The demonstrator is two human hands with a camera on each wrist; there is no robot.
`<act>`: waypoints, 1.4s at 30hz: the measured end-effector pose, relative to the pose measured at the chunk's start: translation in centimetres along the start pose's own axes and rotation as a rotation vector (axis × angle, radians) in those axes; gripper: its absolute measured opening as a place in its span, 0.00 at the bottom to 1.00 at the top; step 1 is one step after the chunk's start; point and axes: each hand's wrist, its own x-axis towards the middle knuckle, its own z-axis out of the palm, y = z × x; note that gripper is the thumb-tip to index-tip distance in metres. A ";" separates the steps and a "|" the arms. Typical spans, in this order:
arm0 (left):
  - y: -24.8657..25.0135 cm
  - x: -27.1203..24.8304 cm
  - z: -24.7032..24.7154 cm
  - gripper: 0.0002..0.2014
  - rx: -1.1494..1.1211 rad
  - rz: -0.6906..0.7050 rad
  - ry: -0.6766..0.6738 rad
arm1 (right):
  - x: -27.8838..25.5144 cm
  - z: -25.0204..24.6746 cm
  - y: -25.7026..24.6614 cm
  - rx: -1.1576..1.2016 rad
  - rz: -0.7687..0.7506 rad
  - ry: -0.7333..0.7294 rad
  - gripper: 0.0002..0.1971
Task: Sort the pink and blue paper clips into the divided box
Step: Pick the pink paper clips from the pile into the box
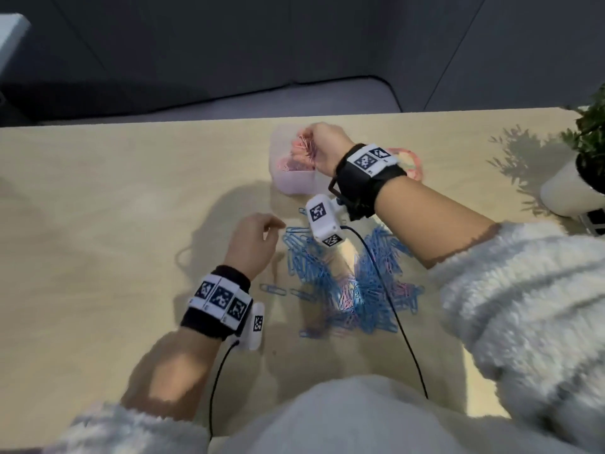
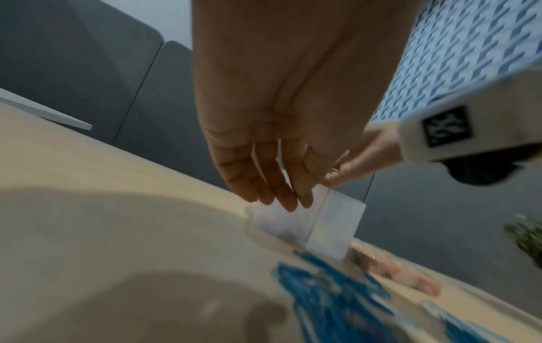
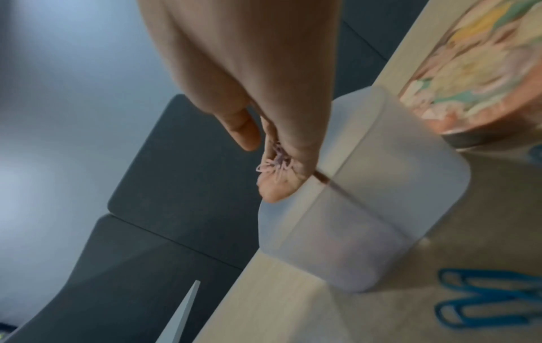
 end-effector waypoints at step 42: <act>0.2 -1.4 3.6 0.06 -0.056 0.080 -0.255 | -8.6 -8.9 14.0 -1.049 -0.281 -0.208 0.03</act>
